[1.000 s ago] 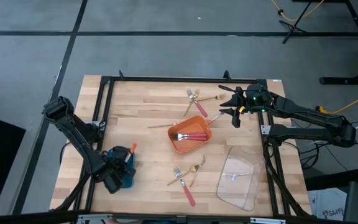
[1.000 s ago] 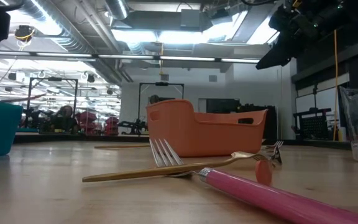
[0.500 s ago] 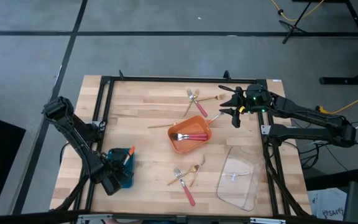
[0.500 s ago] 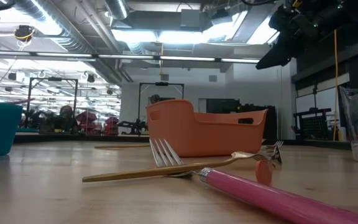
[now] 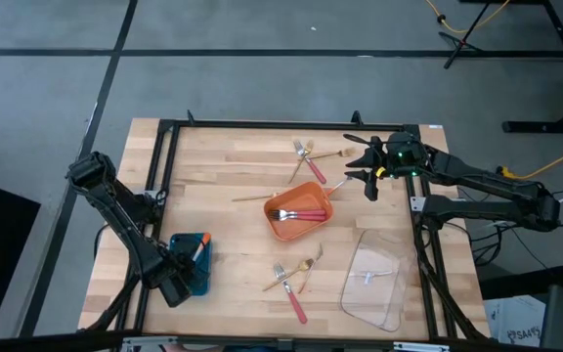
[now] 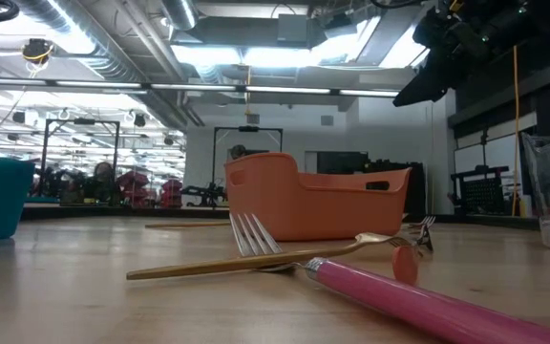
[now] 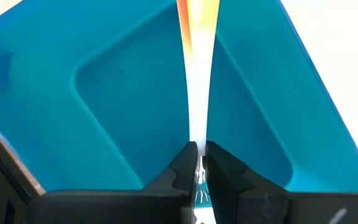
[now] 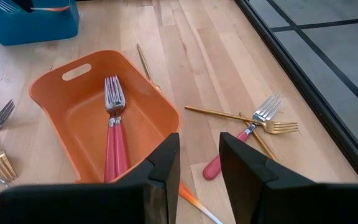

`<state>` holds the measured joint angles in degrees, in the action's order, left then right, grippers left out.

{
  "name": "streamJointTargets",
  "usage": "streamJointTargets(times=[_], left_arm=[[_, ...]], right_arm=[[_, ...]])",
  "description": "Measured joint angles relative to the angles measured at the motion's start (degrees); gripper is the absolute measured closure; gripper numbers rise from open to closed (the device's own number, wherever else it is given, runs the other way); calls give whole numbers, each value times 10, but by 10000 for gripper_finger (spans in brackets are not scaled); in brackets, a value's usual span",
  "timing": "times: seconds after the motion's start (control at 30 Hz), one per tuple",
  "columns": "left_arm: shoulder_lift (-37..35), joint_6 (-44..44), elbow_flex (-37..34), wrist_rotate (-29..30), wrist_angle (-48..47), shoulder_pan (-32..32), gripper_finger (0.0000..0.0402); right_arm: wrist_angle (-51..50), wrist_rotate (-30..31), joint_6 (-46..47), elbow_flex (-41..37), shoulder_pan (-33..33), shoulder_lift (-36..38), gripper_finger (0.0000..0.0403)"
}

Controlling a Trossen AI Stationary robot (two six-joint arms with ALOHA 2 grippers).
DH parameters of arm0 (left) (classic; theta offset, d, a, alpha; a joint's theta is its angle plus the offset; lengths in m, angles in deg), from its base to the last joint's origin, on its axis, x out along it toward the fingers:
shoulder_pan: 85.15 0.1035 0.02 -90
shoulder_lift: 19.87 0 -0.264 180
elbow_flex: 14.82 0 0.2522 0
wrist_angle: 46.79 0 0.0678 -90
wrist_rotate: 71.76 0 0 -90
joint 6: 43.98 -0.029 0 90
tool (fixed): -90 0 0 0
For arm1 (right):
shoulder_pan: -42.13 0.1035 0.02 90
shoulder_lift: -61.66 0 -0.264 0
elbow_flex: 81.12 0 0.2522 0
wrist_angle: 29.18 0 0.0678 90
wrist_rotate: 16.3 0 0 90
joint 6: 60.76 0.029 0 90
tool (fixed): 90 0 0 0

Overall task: Sort silverware by color (type)
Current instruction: Put the orange fork into the blue bin

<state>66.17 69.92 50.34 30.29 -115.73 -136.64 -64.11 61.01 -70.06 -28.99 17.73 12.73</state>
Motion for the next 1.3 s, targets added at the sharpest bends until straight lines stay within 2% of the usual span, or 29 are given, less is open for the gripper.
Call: streamJointTargets(times=[0.7,1.3], left_arm=[[0,0,0,0,0,0,336],[0,15,0,6,7,5,337]], right_arm=[[0,0,0,0,0,0,301],[1,11,0,0,0,0,301]])
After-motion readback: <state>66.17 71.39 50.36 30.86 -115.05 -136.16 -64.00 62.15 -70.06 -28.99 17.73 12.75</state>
